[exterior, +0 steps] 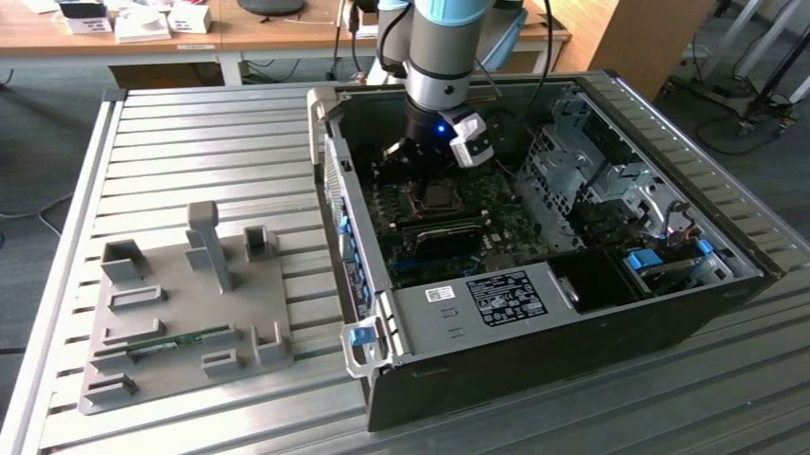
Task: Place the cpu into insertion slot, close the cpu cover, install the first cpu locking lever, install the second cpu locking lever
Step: 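Close the cpu cover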
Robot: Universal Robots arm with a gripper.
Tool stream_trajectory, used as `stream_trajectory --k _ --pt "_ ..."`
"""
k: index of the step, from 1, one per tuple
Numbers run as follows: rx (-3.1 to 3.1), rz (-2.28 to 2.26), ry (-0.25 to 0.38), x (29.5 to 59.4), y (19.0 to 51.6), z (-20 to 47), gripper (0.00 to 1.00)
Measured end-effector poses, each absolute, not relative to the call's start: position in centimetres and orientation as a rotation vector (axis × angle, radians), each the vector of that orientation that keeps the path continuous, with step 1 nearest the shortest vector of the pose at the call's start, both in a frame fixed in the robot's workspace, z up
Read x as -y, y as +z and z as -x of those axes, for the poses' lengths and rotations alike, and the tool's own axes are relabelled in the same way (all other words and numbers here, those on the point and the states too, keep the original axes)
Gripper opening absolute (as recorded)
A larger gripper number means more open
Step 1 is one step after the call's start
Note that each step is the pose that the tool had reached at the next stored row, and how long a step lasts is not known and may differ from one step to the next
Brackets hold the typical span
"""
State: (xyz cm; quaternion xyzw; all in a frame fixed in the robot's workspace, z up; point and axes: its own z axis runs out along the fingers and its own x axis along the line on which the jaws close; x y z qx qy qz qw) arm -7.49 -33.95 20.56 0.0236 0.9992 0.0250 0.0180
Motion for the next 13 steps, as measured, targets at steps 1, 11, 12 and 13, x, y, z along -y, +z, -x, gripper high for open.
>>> stream_trajectory --k 1,11,12,13 --pt "-3.104 -0.073 0.078 33.95 20.49 7.49 0.11" --pt "-3.104 -0.074 0.078 33.95 20.24 7.49 0.11" --pt "-3.104 -0.073 0.078 33.95 20.22 7.49 0.11" --pt "-3.104 -0.073 0.078 33.95 20.21 7.49 0.11"
